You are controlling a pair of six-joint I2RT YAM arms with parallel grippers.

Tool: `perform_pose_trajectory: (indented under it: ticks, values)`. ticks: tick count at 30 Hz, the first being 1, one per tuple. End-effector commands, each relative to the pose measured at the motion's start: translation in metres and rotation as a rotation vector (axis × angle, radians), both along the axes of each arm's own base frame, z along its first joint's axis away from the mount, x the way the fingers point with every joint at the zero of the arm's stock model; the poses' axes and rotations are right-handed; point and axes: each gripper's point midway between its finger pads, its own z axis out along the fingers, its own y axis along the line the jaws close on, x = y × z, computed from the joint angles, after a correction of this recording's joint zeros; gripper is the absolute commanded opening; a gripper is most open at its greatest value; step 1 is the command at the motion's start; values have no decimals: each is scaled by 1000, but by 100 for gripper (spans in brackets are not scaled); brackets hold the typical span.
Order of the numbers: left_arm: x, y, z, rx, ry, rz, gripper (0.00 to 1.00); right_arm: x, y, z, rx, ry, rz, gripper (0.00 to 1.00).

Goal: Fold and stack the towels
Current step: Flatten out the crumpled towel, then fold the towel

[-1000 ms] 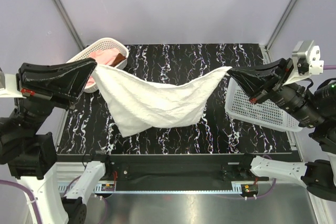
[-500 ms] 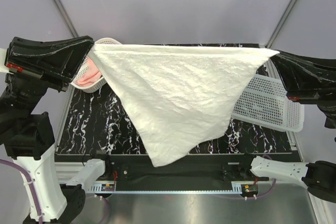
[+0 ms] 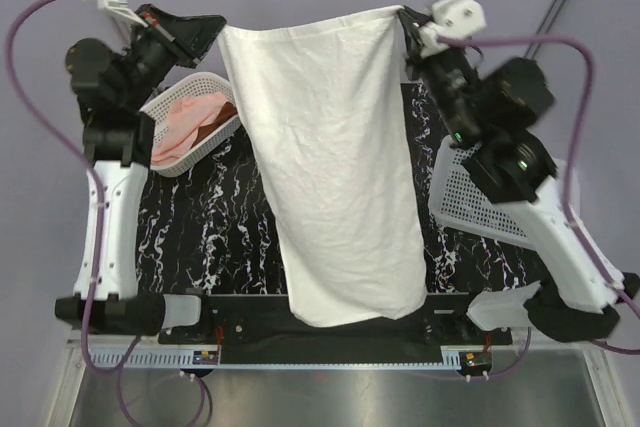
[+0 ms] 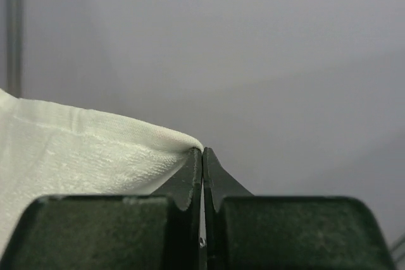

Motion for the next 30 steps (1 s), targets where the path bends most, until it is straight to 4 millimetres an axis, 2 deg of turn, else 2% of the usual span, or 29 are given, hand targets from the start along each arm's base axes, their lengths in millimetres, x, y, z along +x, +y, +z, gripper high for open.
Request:
perform_pose_trajectory:
  ticks: [1, 2, 3, 4, 5, 7, 8, 9, 10, 11, 12, 13, 14, 15, 16, 17, 19, 20, 21, 22, 23, 25, 26, 27, 28, 29, 30]
  values:
    - [63, 11, -34, 54, 17, 99, 0, 85, 0, -42, -17, 122, -72, 0]
    - [76, 13, -42, 62, 26, 111, 0, 110, -16, -50, -18, 138, -77, 0]
    - [88, 13, -47, 76, 24, 122, 0, 140, -6, -76, -12, 207, -63, 0]
    - [120, 12, -73, 90, 79, 119, 0, 157, -5, -89, -24, 235, -50, 0]
    - [134, 12, -81, 102, 94, 119, 0, 188, -7, -111, -24, 288, -60, 0]
    - [161, 11, -88, 130, 95, 121, 0, 215, -10, -128, -8, 322, -35, 0]
    - [192, 11, -120, 143, 152, 118, 0, 237, -4, -149, -10, 356, 2, 0]
    - [204, 11, -127, 152, 154, 115, 0, 254, -20, -157, 26, 376, -6, 0]
    - [230, 10, -142, 160, 161, 115, 0, 264, -19, -162, 30, 377, 32, 0]
    - [240, 9, -148, 168, 163, 110, 0, 285, -22, -178, 45, 402, 41, 0]
    - [250, 9, -153, 172, 161, 108, 0, 299, -36, -185, 56, 410, 32, 0]
    - [259, 8, -149, 178, 142, 110, 0, 309, -36, -192, 53, 416, 63, 0]
    - [266, 7, -152, 183, 136, 106, 0, 315, -38, -185, 56, 397, 81, 0]
    - [283, 5, -178, 205, 166, 95, 0, 335, -37, -216, 47, 444, 89, 0]
    - [287, 6, -176, 215, 155, 96, 0, 343, -40, -226, 38, 459, 104, 0]
    - [292, 6, -186, 225, 164, 97, 0, 355, -38, -242, 30, 476, 112, 0]
    - [303, 7, -203, 247, 166, 106, 0, 364, -39, -253, 20, 468, 130, 0]
    - [305, 8, -210, 253, 171, 106, 0, 371, -39, -271, 16, 491, 137, 0]
    - [308, 7, -221, 264, 177, 96, 0, 373, -39, -279, 18, 503, 137, 0]
    - [309, 5, -226, 270, 184, 88, 0, 375, -36, -277, 17, 480, 150, 0]
    - [307, 2, -242, 279, 208, 61, 0, 376, -37, -292, 18, 507, 153, 0]
    - [299, -3, -244, 309, 196, 46, 0, 375, -34, -304, 15, 529, 162, 0]
    - [297, -3, -251, 325, 203, 44, 0, 372, -36, -317, 15, 563, 160, 0]
    - [293, -5, -268, 351, 224, 36, 0, 368, -35, -323, 12, 580, 162, 0]
    - [288, -6, -273, 362, 232, 29, 0, 363, -35, -328, 5, 594, 166, 0]
    - [279, -11, -265, 374, 216, 20, 0, 354, -38, -338, -2, 626, 162, 0]
    - [276, -11, -269, 395, 221, 24, 0, 350, -40, -341, -4, 636, 150, 0]
